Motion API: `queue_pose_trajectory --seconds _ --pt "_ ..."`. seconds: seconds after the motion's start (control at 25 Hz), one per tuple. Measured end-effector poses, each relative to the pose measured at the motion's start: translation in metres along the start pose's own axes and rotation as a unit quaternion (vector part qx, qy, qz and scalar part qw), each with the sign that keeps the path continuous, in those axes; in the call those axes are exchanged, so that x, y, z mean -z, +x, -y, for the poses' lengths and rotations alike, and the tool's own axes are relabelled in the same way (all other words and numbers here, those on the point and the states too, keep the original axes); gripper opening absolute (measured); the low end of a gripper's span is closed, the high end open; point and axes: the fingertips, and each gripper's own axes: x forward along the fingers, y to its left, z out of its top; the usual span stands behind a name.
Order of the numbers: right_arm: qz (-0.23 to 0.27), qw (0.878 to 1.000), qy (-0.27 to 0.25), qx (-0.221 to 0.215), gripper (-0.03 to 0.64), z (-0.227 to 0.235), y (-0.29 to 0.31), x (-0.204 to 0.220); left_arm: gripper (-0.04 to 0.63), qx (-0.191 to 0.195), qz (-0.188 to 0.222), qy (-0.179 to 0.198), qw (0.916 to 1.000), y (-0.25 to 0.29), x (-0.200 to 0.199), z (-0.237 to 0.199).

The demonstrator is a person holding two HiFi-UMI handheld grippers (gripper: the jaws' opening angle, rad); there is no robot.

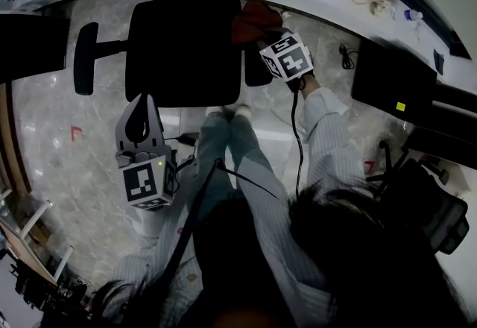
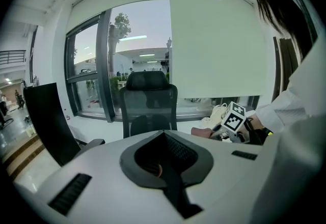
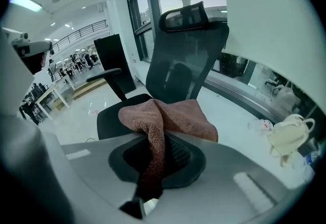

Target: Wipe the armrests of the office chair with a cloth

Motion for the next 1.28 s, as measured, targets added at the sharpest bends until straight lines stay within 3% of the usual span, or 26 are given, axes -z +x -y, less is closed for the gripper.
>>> queue_pose_trajectory --seconds 0.32,0.52,0.72,1.0,1.28 --pt "0.02 0.999 0.018 -0.042 0.026 -0.087 -0.064 0.064 0.003 0.034 0.011 0.002 0.9994 0.003 -0.013 0.029" --pt "0.022 0.999 0.018 -0.044 0.028 -0.1 -0.074 0.076 0.003 0.045 0.008 0.004 0.9989 0.001 -0.01 0.039" --pt "0.015 0.999 0.02 -0.027 0.028 -0.066 -0.058 0.063 0.003 0.036 0.004 0.004 0.9993 -0.004 -0.003 0.036" --pt "0.009 1.0 0.01 0.015 0.028 0.002 -0.005 0.007 0.003 0.011 -0.008 -0.003 0.9999 -0.015 0.01 0.016" --pt "0.002 0.995 0.056 0.081 0.028 0.056 0.017 -0.023 0.003 -0.002 -0.005 0.004 1.0 -0.022 0.008 0.005"
